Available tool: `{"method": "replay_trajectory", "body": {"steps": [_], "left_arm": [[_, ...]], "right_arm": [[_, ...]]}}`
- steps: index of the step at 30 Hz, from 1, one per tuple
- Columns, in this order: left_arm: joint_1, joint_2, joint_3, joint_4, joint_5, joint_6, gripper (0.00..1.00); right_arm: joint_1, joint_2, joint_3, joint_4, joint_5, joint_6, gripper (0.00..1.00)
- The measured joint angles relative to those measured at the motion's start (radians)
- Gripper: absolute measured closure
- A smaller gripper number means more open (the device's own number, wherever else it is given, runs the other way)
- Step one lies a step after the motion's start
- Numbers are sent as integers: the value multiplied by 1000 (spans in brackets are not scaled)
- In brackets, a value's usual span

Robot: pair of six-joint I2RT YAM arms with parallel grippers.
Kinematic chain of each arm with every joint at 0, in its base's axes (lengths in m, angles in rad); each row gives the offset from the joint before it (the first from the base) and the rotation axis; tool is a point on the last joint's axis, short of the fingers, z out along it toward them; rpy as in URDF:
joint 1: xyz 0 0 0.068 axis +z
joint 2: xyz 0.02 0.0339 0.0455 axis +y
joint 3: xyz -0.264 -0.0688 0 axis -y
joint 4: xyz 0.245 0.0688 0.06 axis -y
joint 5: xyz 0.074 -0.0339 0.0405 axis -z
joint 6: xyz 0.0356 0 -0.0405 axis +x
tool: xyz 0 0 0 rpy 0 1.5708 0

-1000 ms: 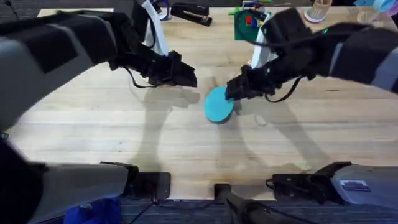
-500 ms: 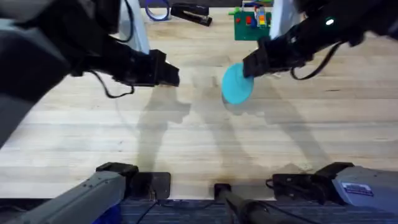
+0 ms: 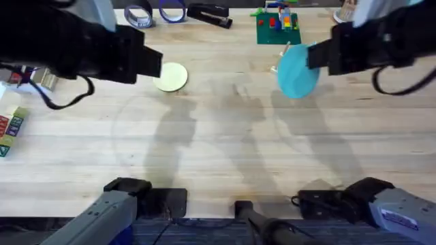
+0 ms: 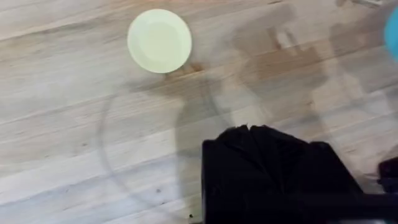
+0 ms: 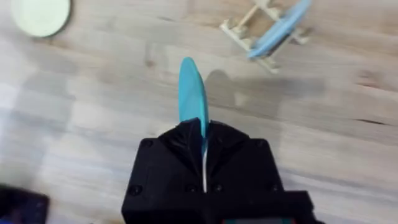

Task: Pick up the plates from the table one by one and place each into a slot on the dish rack.

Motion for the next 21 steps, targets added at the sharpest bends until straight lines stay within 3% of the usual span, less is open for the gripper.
{"method": "replay_trajectory", "body": {"steps": [9, 11, 12, 17, 21], "left_arm": [[0, 0, 26, -40, -70, 13, 961], [0, 0, 26, -40, -78, 16, 916], [0, 0, 26, -40, -80, 20, 843], [0, 0, 26, -40, -82, 20, 70], [0, 0, 26, -39, -82, 21, 7]], "right_arm": [[0, -101, 0, -29, 179, 4, 971], [0, -114, 0, -29, 196, 5, 971], [0, -118, 0, -29, 200, 4, 971], [0, -122, 0, -29, 217, 5, 971], [0, -122, 0, -29, 218, 4, 972]]}}
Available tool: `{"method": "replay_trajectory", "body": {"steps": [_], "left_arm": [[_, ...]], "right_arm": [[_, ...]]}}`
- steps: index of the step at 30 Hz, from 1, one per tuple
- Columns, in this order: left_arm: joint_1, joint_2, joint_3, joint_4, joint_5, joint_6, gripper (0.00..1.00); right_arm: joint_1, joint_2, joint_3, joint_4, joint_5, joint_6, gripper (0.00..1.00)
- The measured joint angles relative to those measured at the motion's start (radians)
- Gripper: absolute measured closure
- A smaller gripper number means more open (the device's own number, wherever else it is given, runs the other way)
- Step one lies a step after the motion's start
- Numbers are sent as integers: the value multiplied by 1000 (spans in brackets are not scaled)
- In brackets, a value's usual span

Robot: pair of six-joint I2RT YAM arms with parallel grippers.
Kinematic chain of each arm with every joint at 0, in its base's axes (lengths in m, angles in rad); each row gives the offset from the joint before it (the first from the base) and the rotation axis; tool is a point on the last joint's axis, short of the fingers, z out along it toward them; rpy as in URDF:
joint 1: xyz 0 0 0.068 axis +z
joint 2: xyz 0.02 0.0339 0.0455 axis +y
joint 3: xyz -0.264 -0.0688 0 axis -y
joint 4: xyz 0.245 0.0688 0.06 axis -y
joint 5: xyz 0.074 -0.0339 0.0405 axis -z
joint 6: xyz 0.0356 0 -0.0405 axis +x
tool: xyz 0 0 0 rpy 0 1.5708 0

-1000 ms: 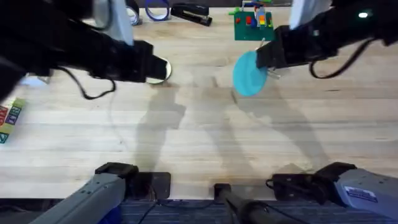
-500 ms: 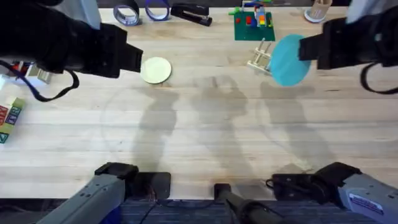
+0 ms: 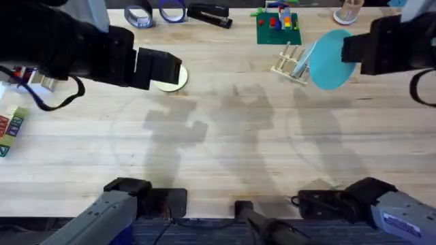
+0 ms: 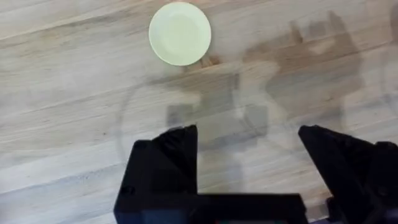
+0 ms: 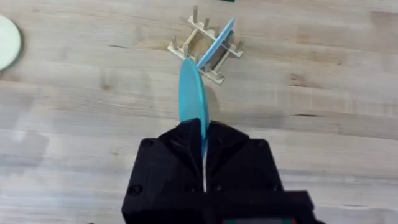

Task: Pick up the plates from the table one by one and place each into a slot on the dish rack.

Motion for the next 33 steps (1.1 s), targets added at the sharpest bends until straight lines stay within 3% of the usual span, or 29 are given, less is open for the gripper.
{"method": "replay_trajectory", "body": {"steps": [14, 25, 33], "left_arm": [[0, 0, 0, 0, 0, 0, 8], [0, 0, 0, 0, 0, 0, 8], [0, 0, 0, 0, 0, 0, 8]], "right_arm": [[0, 0, 0, 0, 3, 27, 972], [-1, 0, 0, -23, 148, 407, 972], [-2, 0, 0, -49, 197, 547, 972]]}}
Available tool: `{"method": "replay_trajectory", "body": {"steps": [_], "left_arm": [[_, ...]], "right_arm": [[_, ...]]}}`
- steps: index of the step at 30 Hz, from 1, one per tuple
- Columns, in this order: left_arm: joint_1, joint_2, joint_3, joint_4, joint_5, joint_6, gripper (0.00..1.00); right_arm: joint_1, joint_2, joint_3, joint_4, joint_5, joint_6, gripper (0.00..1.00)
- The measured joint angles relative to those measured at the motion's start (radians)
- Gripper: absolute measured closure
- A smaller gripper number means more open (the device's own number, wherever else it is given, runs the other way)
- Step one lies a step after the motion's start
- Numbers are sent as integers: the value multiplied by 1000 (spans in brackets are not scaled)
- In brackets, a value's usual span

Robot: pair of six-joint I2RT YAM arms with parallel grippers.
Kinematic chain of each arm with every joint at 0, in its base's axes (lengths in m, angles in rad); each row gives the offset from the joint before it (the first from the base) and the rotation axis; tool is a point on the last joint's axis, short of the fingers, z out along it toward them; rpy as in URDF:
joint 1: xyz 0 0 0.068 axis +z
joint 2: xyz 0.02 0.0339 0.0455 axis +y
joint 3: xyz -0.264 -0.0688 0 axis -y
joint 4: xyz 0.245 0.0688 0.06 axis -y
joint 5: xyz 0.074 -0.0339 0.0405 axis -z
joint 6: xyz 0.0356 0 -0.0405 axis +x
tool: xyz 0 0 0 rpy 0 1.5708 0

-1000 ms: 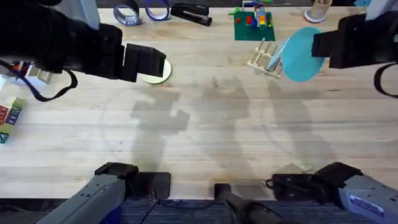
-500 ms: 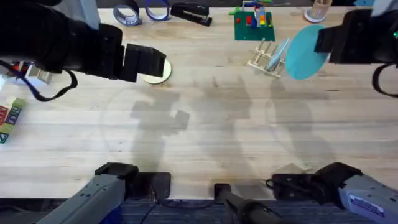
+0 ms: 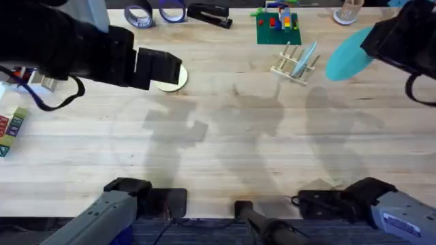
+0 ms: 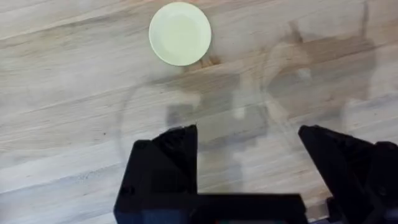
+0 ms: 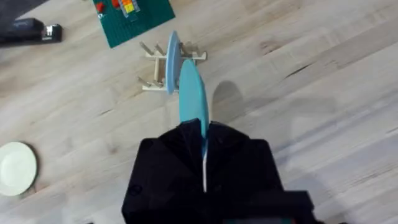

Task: Pick up the plates from the table one by one and place each into a slot on the dish rack.

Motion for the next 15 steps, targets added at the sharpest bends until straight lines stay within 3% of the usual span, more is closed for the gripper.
{"method": "replay_trajectory", "body": {"steps": [7, 15], "left_arm": [[0, 0, 0, 0, 0, 0, 8], [0, 0, 0, 0, 0, 0, 8]], "right_arm": [[-9, 7, 0, 0, 8, 30, 972], [-41, 116, 31, -5, -1, 34, 972]]}}
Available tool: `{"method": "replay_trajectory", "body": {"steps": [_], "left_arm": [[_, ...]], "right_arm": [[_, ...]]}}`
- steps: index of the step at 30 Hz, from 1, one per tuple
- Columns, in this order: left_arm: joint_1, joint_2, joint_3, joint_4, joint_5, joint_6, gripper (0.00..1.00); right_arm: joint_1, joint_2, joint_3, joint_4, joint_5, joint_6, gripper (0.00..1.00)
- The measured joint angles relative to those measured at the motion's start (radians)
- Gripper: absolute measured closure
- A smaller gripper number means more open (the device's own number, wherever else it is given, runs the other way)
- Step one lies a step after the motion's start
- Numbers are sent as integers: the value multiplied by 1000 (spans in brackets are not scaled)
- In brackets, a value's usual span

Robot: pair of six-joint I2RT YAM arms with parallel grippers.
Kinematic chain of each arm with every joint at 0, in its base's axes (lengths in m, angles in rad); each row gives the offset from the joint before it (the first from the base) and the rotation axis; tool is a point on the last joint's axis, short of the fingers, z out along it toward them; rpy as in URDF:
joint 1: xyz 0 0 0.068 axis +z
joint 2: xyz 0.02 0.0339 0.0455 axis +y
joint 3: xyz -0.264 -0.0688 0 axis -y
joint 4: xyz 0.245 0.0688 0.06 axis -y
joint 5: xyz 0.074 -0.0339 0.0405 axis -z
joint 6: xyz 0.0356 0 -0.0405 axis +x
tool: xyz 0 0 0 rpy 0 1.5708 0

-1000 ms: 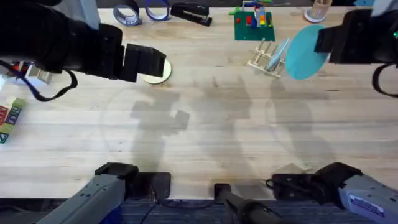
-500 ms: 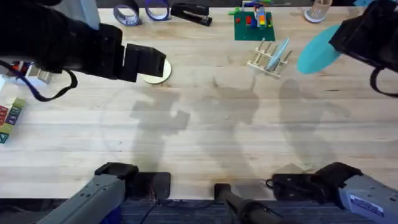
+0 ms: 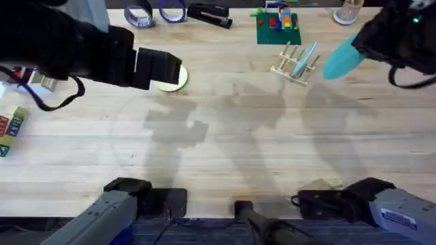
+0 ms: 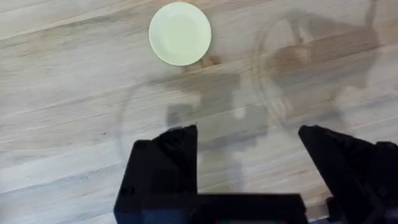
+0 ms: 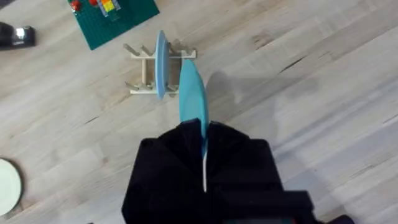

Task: Pick up the plates from the table one by one and place each into a slot on the dish rack.

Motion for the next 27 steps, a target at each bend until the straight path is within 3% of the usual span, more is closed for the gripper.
{"method": "replay_trajectory", "body": {"steps": [15, 27], "left_arm": [[0, 0, 0, 0, 0, 0, 7], [0, 0, 0, 0, 0, 0, 8]], "right_arm": [[-85, 257, 238, -88, -48, -27, 972], [-108, 296, 255, -87, -51, -41, 972]]}}
